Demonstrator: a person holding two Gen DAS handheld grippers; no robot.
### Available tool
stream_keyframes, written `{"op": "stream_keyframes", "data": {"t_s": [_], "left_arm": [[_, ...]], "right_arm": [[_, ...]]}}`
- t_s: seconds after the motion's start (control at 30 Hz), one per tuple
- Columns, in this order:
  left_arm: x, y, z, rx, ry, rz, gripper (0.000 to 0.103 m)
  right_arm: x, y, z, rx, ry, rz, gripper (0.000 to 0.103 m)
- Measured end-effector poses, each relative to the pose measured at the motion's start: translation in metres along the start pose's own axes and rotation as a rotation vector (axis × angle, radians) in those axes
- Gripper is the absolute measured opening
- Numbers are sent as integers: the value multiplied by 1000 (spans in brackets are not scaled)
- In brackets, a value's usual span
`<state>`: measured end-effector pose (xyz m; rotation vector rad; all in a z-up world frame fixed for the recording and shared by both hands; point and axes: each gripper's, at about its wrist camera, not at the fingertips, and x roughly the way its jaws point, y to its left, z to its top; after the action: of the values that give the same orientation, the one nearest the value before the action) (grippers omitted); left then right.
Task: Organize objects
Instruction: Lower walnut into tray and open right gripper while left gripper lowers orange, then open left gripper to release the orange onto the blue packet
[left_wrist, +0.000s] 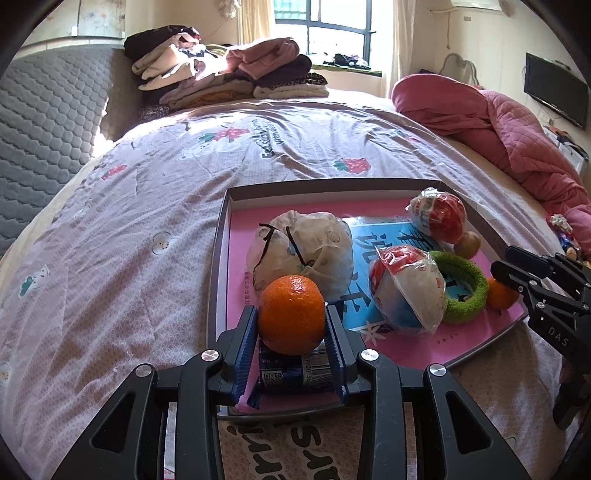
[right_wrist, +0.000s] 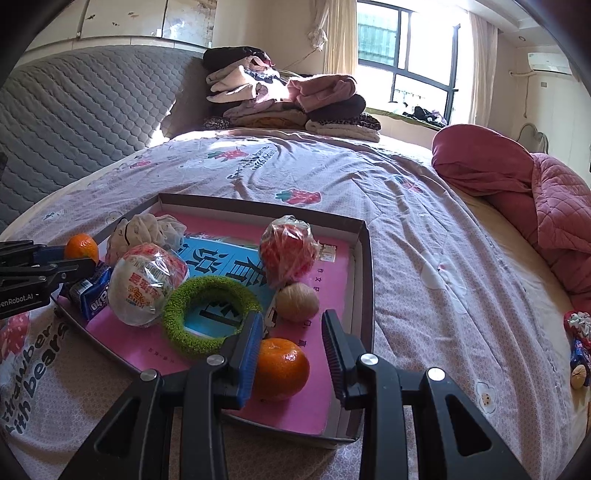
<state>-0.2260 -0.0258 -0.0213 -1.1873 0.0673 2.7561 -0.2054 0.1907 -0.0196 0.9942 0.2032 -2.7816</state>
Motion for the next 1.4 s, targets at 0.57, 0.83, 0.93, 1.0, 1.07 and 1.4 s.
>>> {"op": "stream_keyframes", "data": {"t_s": [0.57,0.83,0.93,1.0,1.07,1.4], "left_arm": [[1,-2,-2,5,2,-6,38],[1,-2,-1,3,3,-11,40],[2,-3,-2,4,5,-7,44],[4,-2,-2,-2,12,-11,48],[4,-2,-2,-8,10,-12,49],[4,-3,-2,-11,18,-8,60]], "right_arm": [[1,1,1,1,3,3,34],[2,2,1,2,4,4,34],[1,1,1,4,4,3,34],[1,0,1,5,3,1,34],[0,0,1,7,5,2,34],[-1,0,0,10,9,-1,34]]}}
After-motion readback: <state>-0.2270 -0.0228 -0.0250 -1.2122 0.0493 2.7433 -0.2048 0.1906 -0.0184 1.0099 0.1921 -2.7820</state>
